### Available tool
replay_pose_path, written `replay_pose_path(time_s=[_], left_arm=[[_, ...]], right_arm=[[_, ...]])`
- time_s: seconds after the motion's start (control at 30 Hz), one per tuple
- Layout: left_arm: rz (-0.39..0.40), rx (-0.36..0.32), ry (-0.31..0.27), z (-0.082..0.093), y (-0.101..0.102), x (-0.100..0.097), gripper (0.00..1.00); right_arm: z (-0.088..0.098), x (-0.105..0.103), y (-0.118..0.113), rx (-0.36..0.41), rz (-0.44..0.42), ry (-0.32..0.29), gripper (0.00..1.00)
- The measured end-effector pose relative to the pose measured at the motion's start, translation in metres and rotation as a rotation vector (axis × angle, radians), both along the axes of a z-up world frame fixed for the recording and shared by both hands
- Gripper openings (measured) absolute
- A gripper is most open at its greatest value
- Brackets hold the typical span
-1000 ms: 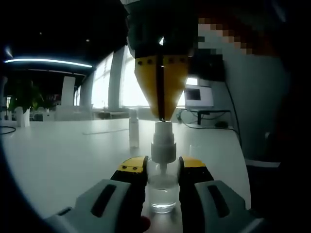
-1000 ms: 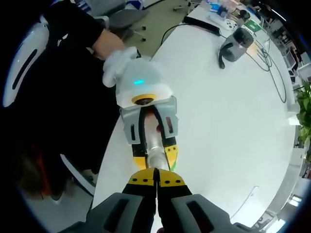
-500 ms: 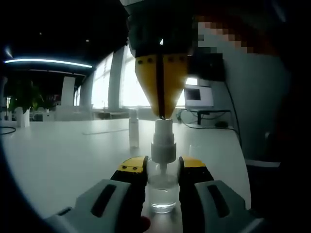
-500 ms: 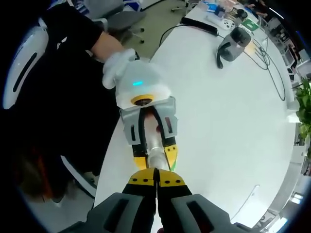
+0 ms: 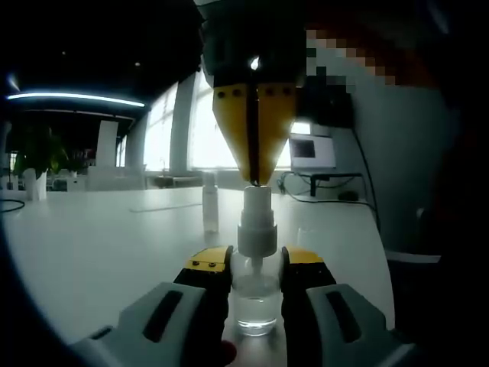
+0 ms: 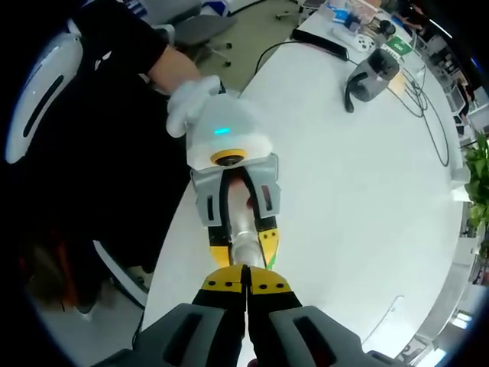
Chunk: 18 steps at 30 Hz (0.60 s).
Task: Clamp pump bottle remove cover press pump head put on cover
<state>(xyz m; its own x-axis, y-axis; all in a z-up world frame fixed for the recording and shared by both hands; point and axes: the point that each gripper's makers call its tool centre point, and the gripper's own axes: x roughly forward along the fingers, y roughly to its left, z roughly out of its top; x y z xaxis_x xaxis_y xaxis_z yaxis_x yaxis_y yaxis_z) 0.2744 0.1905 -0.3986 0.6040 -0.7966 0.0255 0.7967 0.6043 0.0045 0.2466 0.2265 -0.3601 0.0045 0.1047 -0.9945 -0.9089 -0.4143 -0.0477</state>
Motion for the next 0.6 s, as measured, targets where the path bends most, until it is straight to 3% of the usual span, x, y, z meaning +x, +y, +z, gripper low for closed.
replay_pose_path(time_s=[0.6], left_arm=[[0.0, 0.0, 0.0, -0.0005, 0.0009, 0.0005, 0.16]], right_arm=[[-0.0002, -0.0001, 0.0007, -0.005, 0.007, -0.004, 0.0]])
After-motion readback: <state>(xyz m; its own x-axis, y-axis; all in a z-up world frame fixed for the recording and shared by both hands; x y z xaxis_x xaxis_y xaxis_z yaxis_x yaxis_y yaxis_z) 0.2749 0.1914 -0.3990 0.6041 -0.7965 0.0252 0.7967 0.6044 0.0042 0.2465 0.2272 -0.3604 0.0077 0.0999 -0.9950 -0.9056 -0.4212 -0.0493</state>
